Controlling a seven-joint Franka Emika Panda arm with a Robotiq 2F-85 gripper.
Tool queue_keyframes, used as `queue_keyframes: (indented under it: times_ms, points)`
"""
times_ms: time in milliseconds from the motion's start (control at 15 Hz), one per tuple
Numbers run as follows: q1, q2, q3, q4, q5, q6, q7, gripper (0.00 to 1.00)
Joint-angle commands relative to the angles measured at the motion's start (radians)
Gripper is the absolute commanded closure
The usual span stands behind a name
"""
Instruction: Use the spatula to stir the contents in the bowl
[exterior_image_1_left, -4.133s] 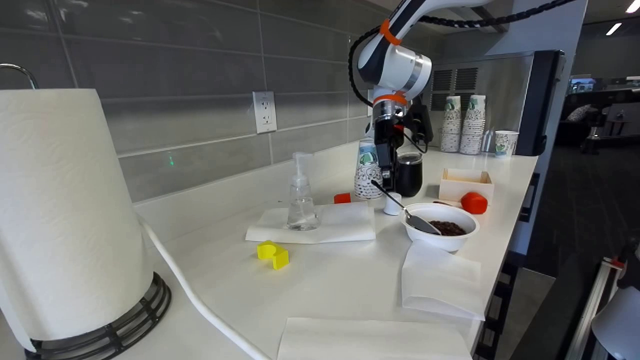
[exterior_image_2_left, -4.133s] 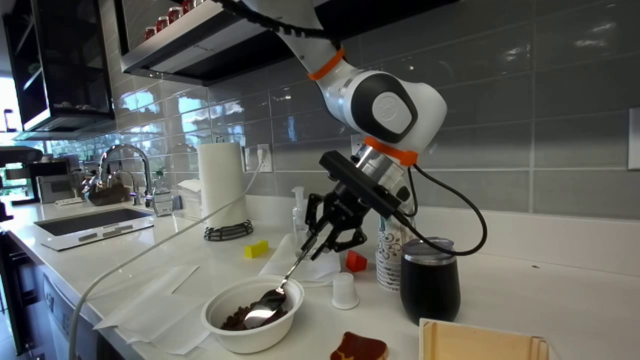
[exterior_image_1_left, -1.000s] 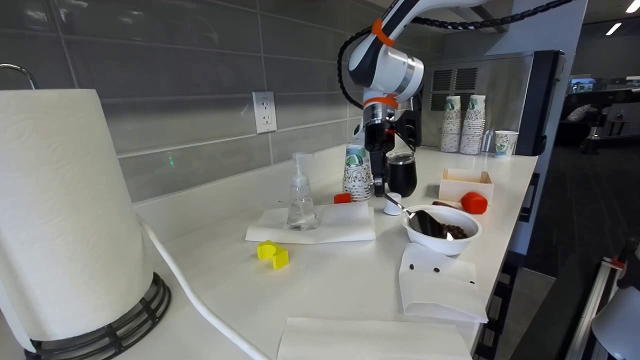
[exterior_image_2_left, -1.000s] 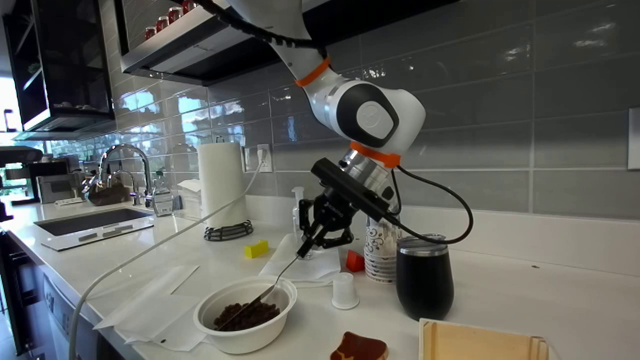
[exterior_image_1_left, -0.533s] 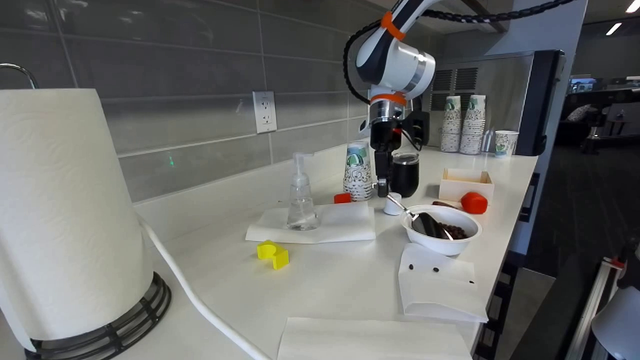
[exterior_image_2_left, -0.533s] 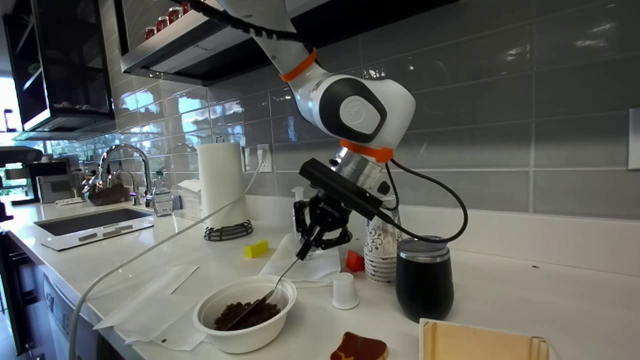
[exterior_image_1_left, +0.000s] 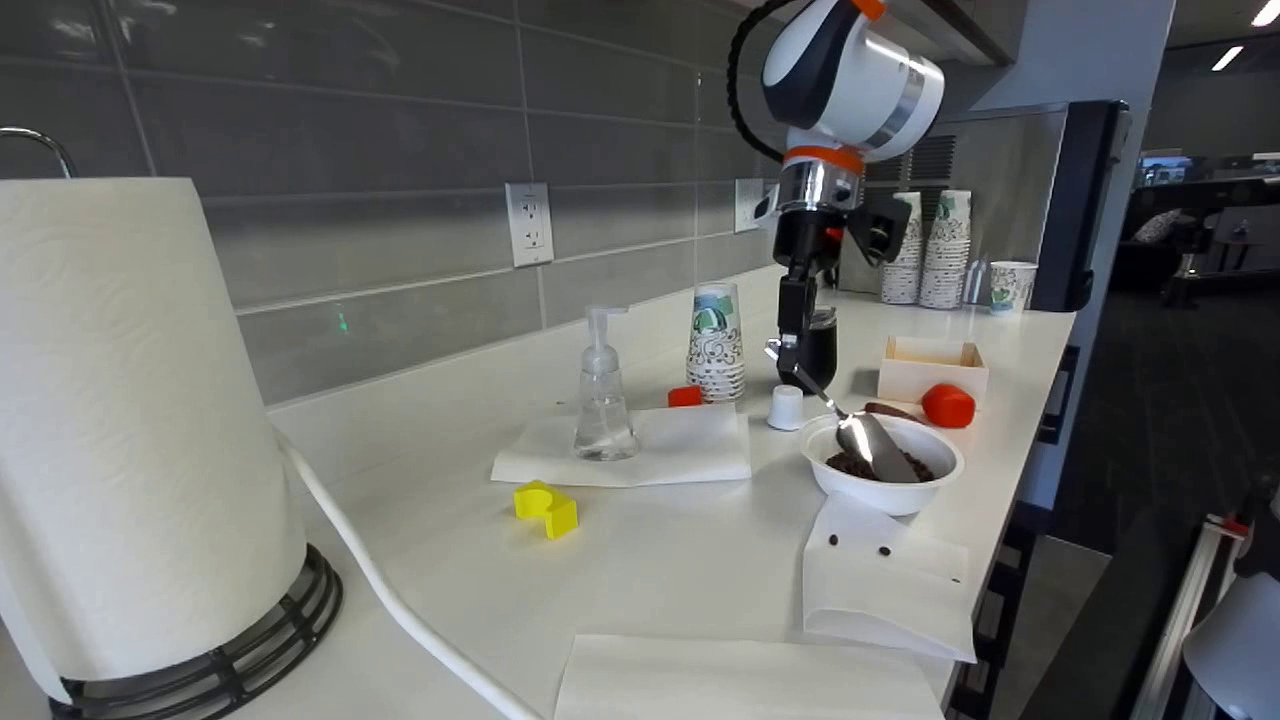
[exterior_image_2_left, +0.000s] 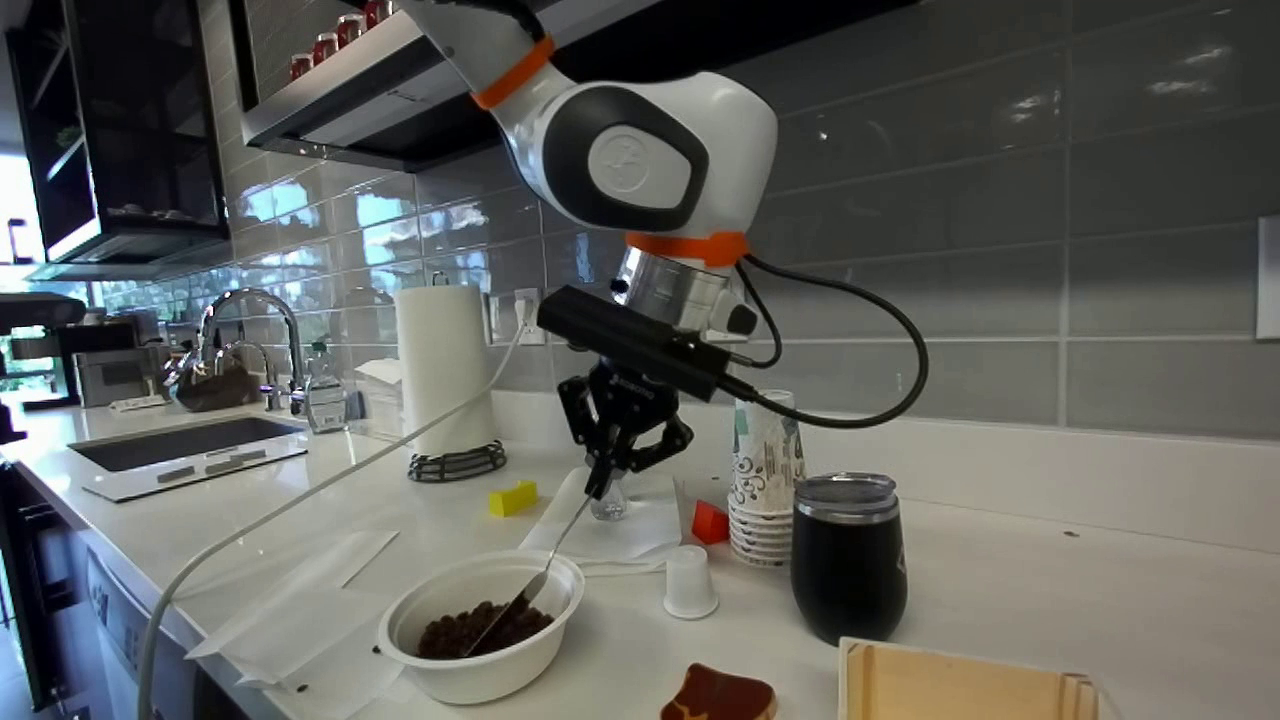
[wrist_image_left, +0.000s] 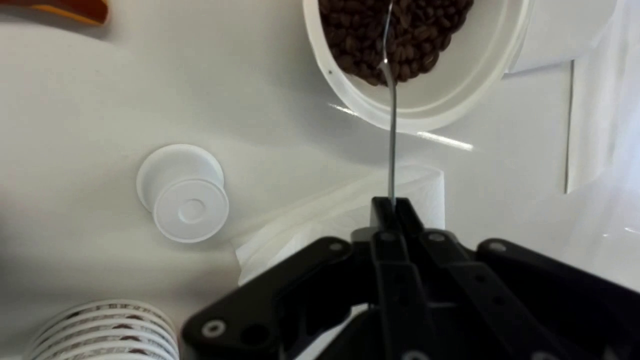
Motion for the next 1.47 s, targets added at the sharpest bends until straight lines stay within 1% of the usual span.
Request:
queue_keyframes:
  times_ms: [0, 267, 467, 600, 867, 1133, 1267, 1400]
  points:
    - [0.041, -0.169, -0.035, -0.138, 0.028, 0.101, -0.022, 0.99]
    - [0.085, -0.269, -0.059, -0.218, 0.035, 0.186, 0.002, 0.99]
    - [0.125, -0.316, -0.060, -0.270, 0.020, 0.253, 0.022, 0.99]
    - [0.155, -0.336, -0.061, -0.290, 0.016, 0.273, 0.029, 0.99]
    - [0.213, -0.377, -0.063, -0.314, 0.020, 0.290, 0.048, 0.99]
    - [0.256, -0.409, -0.070, -0.319, 0.034, 0.306, 0.087, 0.99]
    - [0.270, -0.399, -0.073, -0.295, 0.033, 0.332, 0.118, 0.99]
    - [0.278, -0.410, -0.070, -0.301, 0.024, 0.386, 0.153, 0.99]
